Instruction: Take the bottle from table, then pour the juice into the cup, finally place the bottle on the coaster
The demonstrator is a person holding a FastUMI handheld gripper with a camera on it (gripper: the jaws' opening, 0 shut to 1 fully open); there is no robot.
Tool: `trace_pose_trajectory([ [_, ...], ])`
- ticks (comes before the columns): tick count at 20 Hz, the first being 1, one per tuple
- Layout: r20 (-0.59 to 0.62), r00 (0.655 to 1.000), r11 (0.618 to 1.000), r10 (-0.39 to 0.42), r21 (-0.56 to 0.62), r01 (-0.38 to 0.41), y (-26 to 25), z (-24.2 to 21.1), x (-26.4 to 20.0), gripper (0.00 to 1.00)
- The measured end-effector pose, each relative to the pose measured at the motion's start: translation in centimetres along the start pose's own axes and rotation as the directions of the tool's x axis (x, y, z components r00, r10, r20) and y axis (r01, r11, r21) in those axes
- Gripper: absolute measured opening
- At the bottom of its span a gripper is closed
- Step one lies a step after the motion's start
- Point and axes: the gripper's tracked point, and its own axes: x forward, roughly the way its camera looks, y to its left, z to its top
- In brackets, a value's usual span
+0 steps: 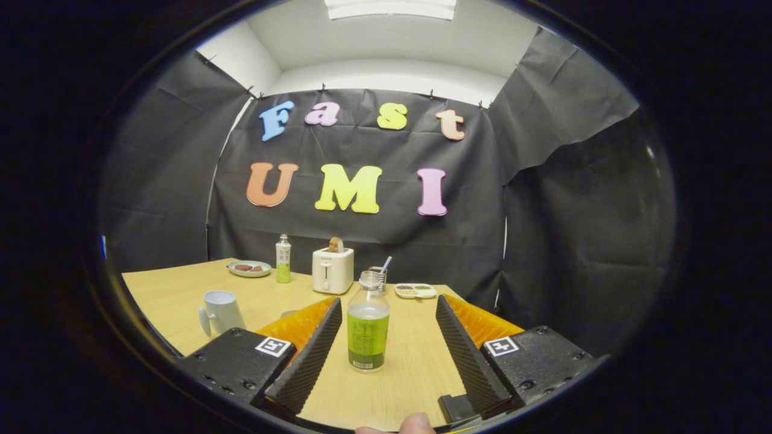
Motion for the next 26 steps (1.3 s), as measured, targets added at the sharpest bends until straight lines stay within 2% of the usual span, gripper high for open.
trace_pose_trajectory([
  [11,-0.021,1.0,1.0,0.0,0.018,0.0,0.2,-0.5,0.6,1.0],
  [16,-0.044,0.999,0.999,0.032,0.035,-0.03,0.8,-0.9,1.0,1.0],
  [22,-0.104,0.992,0.996,0.067,0.062,-0.061,1.7,-3.2,2.7,1.0],
  [26,-0.153,0.987,0.997,0.057,0.059,-0.049,2.1,-5.5,4.8,1.0],
])
